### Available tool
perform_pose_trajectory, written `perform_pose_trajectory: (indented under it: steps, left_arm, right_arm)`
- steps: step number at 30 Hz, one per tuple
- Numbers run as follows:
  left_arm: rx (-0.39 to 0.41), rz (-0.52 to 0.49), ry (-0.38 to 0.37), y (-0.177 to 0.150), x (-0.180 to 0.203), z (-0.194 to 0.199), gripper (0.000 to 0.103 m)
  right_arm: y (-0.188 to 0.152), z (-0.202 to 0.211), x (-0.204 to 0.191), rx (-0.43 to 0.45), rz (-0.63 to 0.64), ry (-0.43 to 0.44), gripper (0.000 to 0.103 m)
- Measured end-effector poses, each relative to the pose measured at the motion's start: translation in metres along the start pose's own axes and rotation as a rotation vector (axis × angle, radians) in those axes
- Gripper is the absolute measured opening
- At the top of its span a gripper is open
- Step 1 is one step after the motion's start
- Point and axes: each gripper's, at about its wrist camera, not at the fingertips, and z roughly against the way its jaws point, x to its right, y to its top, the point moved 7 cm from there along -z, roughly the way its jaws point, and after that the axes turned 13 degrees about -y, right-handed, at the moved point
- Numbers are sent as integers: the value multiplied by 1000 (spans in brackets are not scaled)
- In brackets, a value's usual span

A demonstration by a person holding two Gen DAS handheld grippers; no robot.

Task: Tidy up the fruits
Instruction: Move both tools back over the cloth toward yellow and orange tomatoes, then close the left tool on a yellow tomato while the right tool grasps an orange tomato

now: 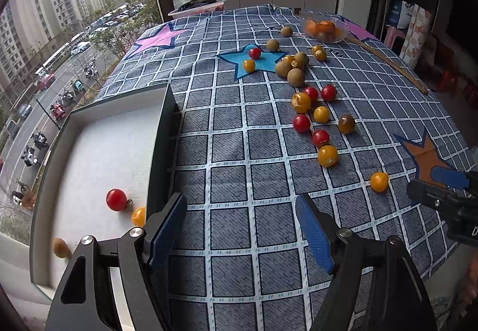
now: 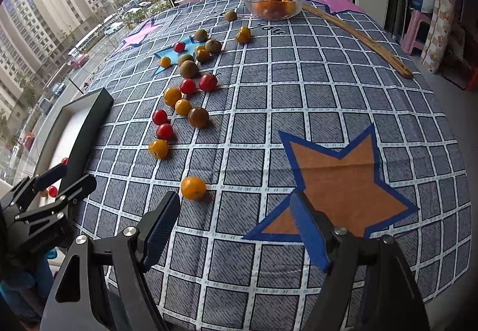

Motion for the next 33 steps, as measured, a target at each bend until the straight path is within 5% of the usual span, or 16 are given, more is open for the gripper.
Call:
perform_pose_trajectory:
  steps: [13,18,25,29,33]
  left_arm:
    - [-57,-59,-63,20,45,-50,76]
    - [-74,-54,-57,22,47,-63,76]
    - [-71,-30,-78,27,46,-67,52]
    - [-74,-40,-90,28,49,-67,28]
    - [-75,-36,-94,27,47,-65,22]
  right_arm:
    - [-22,0,-15,66,100,-3,79]
    - [-18,-7,-21,68,99,16,69]
    - [-13,-14,-34,89,126,23,57]
    - [-8,-17,-40,102,134,18,52]
    - [-3,-20,-43,101,130,16,35]
